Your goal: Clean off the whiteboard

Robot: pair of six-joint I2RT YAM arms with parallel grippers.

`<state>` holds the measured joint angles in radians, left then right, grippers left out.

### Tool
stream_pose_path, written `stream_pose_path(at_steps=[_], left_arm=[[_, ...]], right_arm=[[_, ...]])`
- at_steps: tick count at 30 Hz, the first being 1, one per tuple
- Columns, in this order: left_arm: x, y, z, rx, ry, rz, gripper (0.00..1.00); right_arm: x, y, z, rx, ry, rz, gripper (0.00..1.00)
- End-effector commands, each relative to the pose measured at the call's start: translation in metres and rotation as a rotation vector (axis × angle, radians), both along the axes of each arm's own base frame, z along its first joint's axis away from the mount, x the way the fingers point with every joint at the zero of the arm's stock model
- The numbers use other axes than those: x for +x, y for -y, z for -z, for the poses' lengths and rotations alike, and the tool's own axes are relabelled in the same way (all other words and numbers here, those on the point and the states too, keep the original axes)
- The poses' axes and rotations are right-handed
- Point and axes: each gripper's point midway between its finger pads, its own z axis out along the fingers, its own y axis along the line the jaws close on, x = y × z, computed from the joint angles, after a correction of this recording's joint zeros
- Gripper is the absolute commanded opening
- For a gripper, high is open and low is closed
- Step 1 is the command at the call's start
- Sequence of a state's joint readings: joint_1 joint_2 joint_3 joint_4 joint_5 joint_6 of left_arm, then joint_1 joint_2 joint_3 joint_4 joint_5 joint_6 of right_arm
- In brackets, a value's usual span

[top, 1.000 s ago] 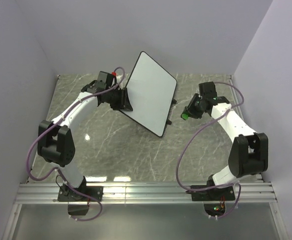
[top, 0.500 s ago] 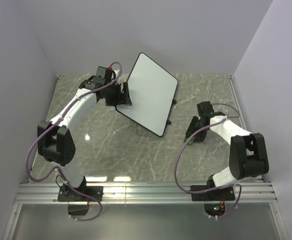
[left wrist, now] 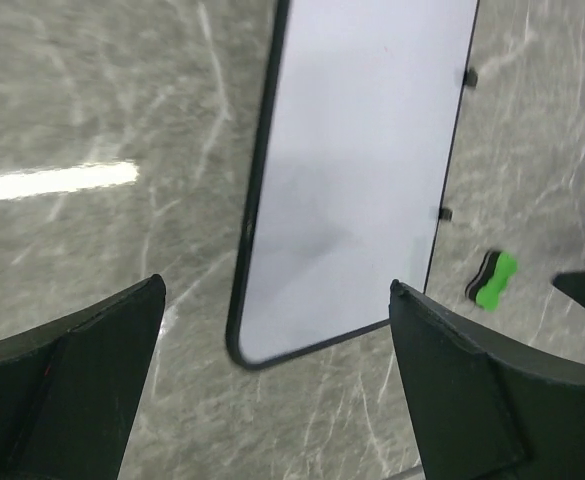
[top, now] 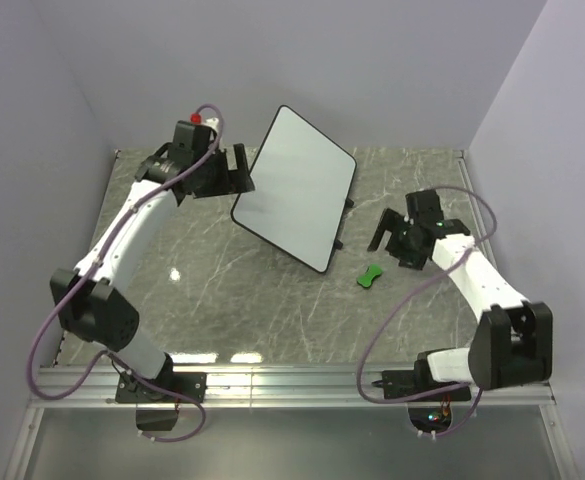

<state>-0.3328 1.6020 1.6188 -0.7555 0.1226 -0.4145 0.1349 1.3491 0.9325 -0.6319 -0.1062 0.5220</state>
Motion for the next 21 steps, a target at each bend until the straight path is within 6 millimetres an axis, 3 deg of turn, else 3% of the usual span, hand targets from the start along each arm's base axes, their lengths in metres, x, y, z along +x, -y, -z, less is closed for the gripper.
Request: stream_pose_path(at_steps=[1, 2, 3, 6, 7, 10, 14, 17, 21], left_arm=[[-0.012, -0.036, -0.052, 0.027, 0.124, -0.185, 0.99], [-0.023, -0.043, -0.060, 0.020, 0.142, -0.209, 0.99], [-0.030, -0.047, -0.062, 0.005, 0.139, -0.242, 1.00], [-0.055, -0.062, -0.073, -0.043, 0.170, -0.329, 0.99], [-0.062, -0.065, -0.072, -0.052, 0.167, -0.344, 0.99], [-0.088, -0.072, -0.068, -0.084, 0.156, -0.372, 0.99], [-0.120, -0.085, -0.066, -0.120, 0.173, -0.406, 0.99], [-0.136, -0.092, -0.069, -0.130, 0.186, -0.420, 0.99], [-0.147, -0.100, -0.079, -0.114, 0.197, -0.430, 0.98]], right_arm=[[0.014, -0.006, -0.088, 0.034, 0.251, -0.053, 0.99], [0.009, -0.007, -0.103, 0.040, 0.276, -0.057, 0.99], [0.010, -0.007, -0.136, 0.051, 0.355, -0.051, 0.99], [0.002, -0.012, -0.172, 0.099, 0.423, -0.038, 1.00], [-0.004, -0.015, -0.198, 0.139, 0.489, -0.028, 1.00], [-0.019, -0.027, -0.248, 0.254, 0.626, -0.044, 1.00], [-0.046, -0.039, -0.304, 0.389, 0.802, -0.084, 1.00], [-0.074, -0.047, -0.326, 0.469, 0.897, -0.147, 1.00], [-0.095, -0.049, -0.317, 0.500, 0.881, -0.157, 1.00]])
